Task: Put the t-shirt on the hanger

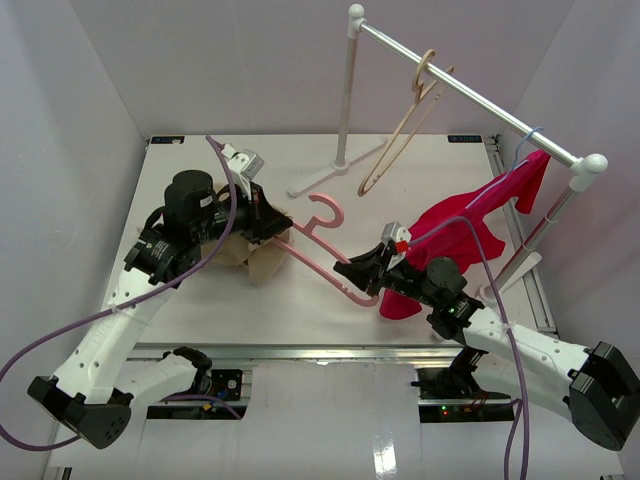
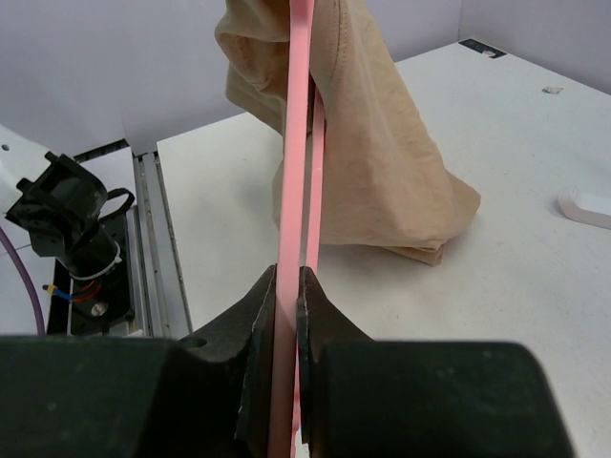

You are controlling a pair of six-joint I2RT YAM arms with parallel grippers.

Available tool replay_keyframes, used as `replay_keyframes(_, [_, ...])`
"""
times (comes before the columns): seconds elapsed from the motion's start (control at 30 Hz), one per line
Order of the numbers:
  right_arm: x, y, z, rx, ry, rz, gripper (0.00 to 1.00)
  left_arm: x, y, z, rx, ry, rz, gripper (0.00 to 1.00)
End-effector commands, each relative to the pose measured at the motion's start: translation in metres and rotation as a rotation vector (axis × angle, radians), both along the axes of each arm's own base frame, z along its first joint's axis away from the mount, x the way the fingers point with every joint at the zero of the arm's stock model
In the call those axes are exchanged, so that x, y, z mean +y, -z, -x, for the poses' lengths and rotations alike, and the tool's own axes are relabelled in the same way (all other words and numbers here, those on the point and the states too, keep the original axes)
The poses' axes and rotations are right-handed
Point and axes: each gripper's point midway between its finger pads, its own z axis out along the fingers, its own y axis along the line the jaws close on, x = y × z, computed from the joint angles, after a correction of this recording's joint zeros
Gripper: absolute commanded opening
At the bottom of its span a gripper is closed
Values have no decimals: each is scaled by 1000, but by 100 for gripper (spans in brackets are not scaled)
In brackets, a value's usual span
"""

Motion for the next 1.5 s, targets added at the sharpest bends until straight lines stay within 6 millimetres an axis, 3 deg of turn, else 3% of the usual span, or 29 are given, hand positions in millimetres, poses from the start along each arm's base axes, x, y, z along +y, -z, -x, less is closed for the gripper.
replay_keyframes(0.0, [-6, -68, -2, -166, 37, -239, 8, 2, -3, 11, 7, 23, -12, 5])
replay_keyframes(0.07, [-12, -72, 0, -189, 48, -263, 8, 11, -2, 6, 3, -34, -43, 27])
replay_keyframes(0.2, [-25, -78, 7, -234, 70, -306, 8, 40, 1, 0, -2, -173, -153, 59])
replay_keyframes(0.33, [-41, -75, 14, -261, 102, -340, 8, 70, -27, -2, -95, -299, -203, 60])
replay_keyframes(0.47, [-50, -71, 23, -279, 99, -351, 8, 79, -63, 5, -267, -289, -202, 60])
replay_keyframes(0.73, [-54, -63, 38, -304, 49, -358, 8, 90, -95, -3, -618, -188, -415, 53])
replay_keyframes(0.9, [-49, -54, 40, -287, 18, -351, 8, 66, -118, -16, -791, -33, -478, 54])
replay_keyframes(0.97, [-47, -54, 42, -285, 2, -353, 8, 48, -119, -8, -840, 90, -450, 55])
replay_keyframes(1.07, [-45, -50, 44, -286, -17, -340, 8, 35, -104, -8, -852, 212, -480, 55])
replay_keyframes(1.17, [-43, -44, 46, -293, -26, -309, 8, 19, -86, 7, -844, 400, -464, 54])
replay_keyframes(1.23, [-41, -44, 46, -294, -35, -292, 8, 13, -87, 22, -824, 494, -434, 54])
replay_keyframes(1.33, [-41, -43, 46, -299, -35, -282, 8, 10, -107, 35, -845, 521, -384, 54])
replay_keyframes(1.47, [-40, -38, 44, -285, -30, -263, 8, 10, -111, 37, -848, 526, -391, 54])
